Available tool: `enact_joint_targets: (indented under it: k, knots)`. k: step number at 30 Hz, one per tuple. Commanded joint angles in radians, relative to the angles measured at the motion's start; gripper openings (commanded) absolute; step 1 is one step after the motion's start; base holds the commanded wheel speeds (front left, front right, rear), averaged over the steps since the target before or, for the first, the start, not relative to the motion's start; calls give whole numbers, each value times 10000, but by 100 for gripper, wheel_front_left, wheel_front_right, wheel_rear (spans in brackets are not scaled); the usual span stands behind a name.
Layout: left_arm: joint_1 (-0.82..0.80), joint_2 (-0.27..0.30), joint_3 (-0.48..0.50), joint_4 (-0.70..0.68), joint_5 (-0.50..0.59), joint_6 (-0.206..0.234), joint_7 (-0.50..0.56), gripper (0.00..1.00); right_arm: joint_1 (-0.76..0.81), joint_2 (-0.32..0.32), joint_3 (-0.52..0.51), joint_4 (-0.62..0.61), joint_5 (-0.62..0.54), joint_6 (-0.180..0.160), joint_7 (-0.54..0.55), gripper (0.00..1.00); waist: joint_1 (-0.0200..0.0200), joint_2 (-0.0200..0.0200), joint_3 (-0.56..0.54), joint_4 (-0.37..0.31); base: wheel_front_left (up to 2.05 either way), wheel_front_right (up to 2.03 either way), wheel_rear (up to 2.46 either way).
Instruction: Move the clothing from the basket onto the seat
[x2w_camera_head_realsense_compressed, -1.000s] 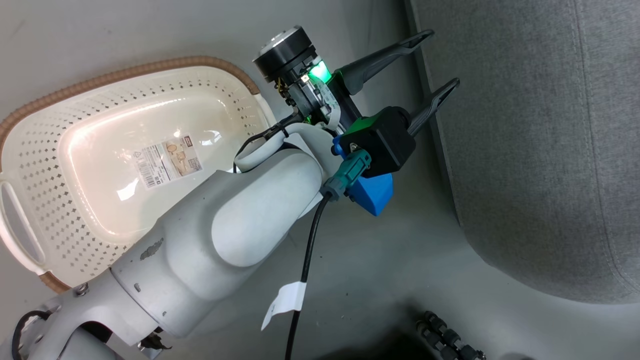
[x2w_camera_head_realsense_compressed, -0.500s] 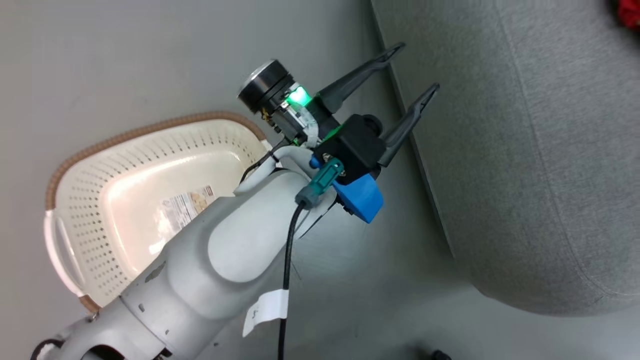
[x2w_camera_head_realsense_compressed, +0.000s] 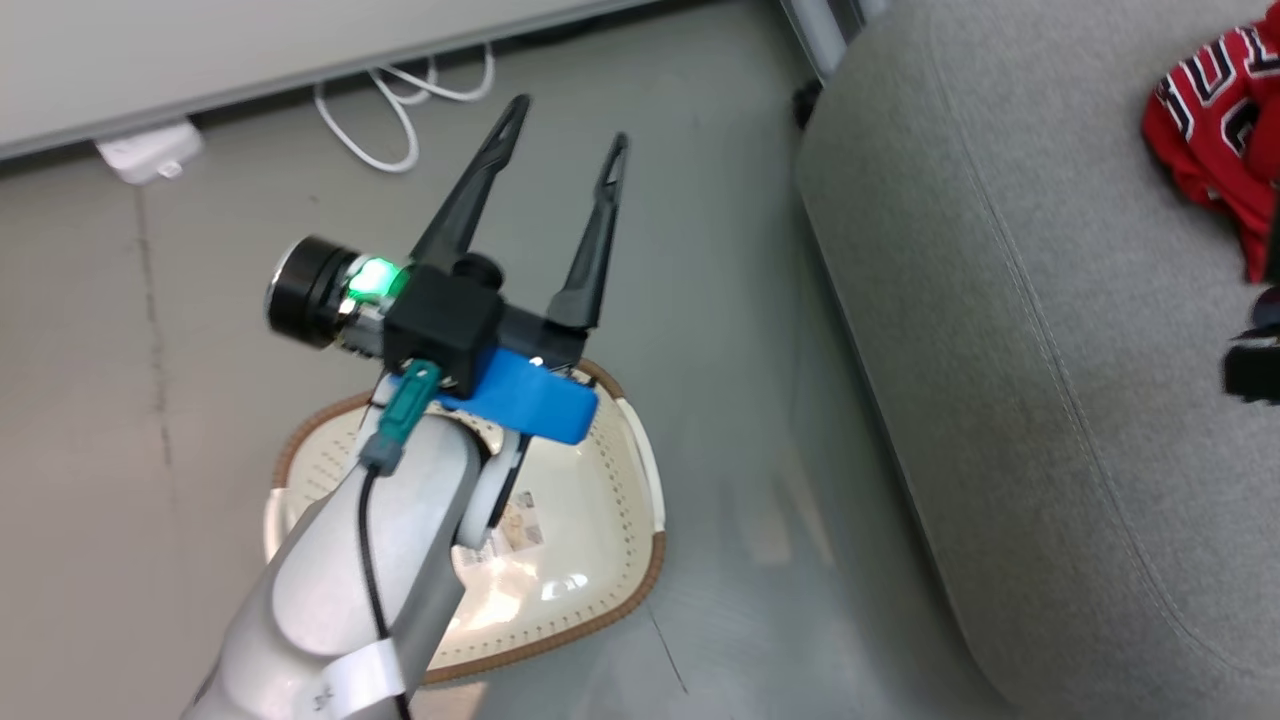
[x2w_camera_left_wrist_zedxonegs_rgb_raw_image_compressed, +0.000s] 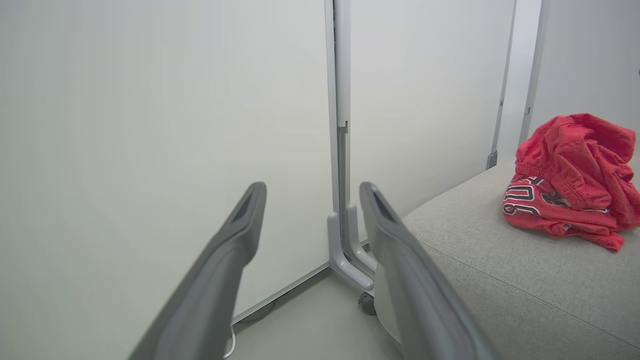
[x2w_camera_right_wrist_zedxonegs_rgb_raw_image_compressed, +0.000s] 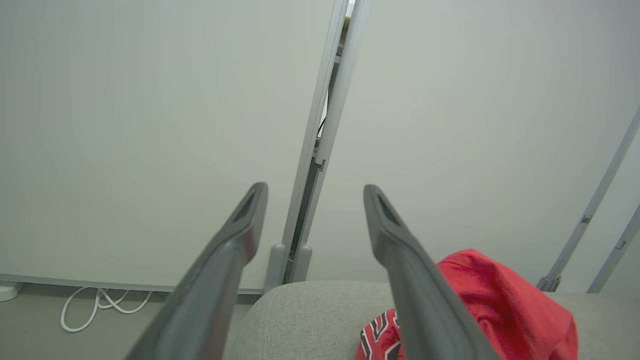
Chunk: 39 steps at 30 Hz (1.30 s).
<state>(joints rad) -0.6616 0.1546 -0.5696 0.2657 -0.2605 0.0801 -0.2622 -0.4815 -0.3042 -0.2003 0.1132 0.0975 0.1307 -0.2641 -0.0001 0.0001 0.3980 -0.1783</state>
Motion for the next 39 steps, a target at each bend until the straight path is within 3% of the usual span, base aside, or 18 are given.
enact_joint_targets:
  k: [1,10,18,27,39]
  knots:
    - [529,58,476,-182,164,53,-32,100,285,150,409,6,-53,1,-6,100,1,-1,-867,765,0,0,0]
    - [2307,5,2296,-437,473,-4,-33,100,1032,578,1824,202,77,1,-6,100,1,-1,-1948,1550,0,0,0]
    - [4220,-296,3814,-829,807,-363,-31,100,2280,1260,2099,375,334,1,-6,100,1,-1,-2923,1941,0,0,0]
    - [5622,-809,4597,-957,1139,-1058,-32,100,3747,1793,1702,535,394,1,-6,100,1,-1,-3609,2080,0,0,0]
    - [6417,-1036,5030,-884,1316,-1417,-32,100,4510,2179,1476,773,379,1,-6,100,1,-1,-3978,2163,0,0,0]
